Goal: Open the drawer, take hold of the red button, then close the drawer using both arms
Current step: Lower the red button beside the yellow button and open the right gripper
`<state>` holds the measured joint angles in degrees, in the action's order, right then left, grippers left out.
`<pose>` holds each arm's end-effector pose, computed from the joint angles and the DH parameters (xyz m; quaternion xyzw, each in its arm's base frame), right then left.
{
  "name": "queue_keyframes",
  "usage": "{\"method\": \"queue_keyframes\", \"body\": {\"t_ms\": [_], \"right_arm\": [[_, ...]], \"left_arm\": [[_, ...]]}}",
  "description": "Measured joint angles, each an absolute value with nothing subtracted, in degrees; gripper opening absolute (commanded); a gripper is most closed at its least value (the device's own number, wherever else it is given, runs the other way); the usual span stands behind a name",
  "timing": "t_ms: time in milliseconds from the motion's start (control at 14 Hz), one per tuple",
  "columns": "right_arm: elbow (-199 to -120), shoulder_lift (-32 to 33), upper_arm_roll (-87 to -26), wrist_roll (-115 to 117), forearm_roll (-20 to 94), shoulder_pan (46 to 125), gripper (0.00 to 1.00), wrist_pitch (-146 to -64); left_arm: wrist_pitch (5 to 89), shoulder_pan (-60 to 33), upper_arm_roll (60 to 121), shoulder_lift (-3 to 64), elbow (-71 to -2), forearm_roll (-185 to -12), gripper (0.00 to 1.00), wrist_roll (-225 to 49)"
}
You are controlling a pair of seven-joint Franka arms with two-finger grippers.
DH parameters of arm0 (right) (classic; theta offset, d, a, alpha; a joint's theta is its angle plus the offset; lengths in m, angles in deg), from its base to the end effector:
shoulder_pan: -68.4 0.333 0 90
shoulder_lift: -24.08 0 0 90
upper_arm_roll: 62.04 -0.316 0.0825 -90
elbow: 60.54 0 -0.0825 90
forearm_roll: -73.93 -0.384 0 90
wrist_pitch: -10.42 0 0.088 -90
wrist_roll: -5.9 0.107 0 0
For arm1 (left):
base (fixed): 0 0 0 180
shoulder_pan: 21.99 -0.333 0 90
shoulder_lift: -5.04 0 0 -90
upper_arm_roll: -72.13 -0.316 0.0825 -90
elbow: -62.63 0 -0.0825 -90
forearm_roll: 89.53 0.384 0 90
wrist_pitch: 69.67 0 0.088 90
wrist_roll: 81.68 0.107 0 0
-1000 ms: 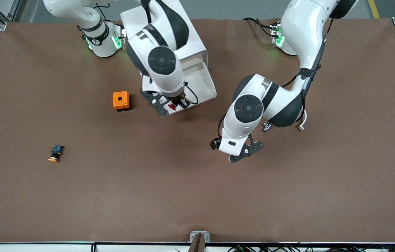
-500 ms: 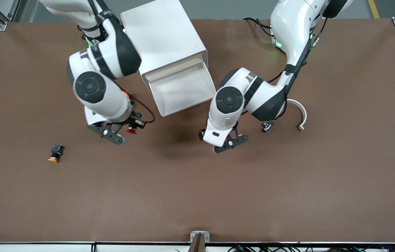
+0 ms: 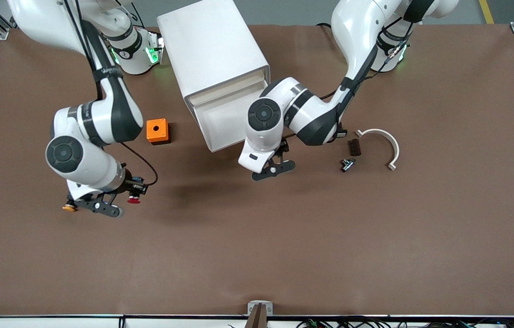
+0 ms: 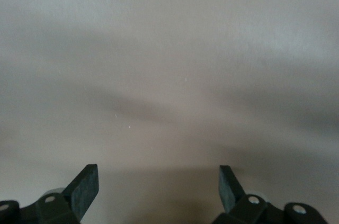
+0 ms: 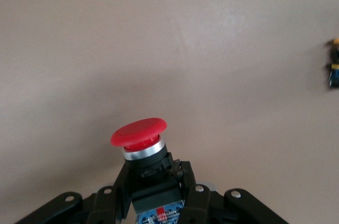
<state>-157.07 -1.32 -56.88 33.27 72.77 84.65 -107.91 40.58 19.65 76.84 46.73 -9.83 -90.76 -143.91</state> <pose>0.6470 0.1340 0.3387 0.9892 -0.1428 -0.0253 0.0201 0.5178 -0.5237 0.3209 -0.9872 -0.1513 0.0497 0.0048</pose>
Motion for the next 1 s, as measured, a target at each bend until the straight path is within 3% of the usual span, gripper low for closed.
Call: {"method": "queue_keyframes", "body": {"t_ms": [286,714,1000], "right_arm": [[-159.97,-3.97,-56.83,26.95,73.12,79.02,0.0,-113.85],[-163.45,-4.09,-56.87,25.81,75.87,74.38,0.0,-115.93],[-168.58,-4.11,-56.88,23.44,76.02,72.41,0.01,-123.16]], "left_arm": [[40.58,21.71,77.08,46.78,-10.13,-90.88,1.0,-145.64],[40.58,23.03,79.46,46.79,-12.02,-92.9,1.0,-146.51],[40.53,23.03,81.83,46.79,-12.52,-96.86,1.0,-149.59]]}}
